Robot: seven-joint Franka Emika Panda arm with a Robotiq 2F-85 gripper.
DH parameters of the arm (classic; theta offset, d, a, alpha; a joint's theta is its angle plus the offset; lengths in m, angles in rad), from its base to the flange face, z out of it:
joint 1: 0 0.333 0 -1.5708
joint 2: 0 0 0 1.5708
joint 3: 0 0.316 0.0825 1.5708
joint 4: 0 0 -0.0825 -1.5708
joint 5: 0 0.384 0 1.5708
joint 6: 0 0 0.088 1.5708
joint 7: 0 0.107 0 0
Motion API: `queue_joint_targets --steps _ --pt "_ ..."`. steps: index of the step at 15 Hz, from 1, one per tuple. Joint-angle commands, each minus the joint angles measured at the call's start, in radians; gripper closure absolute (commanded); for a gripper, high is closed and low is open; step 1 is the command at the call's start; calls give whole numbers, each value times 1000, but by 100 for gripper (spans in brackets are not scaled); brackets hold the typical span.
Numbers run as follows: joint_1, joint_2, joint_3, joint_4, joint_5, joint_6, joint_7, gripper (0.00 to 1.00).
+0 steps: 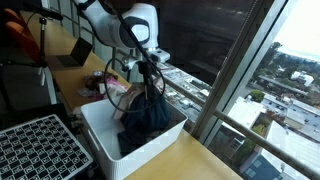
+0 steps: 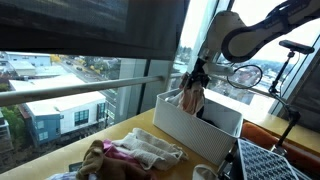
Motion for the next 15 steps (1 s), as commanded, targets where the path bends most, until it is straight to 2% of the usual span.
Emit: queue_joint_targets --steps 1,2,3,4,7,10,12,15 --pt "22 5 -71 -52 19 26 -10 95" --pt "24 9 -79 -62 21 23 -11 95" --pt "27 17 -83 -70 27 20 -14 68" --pt "30 21 -80 -76 36 13 -23 56" --pt "68 -10 -78 -110 19 -4 7 36" --pt "142 -108 -76 -160 -46 -21 86 12" --pt "196 -168 -54 -172 -108 -39 162 1" --pt "261 -197 31 -138 -178 -69 261 0"
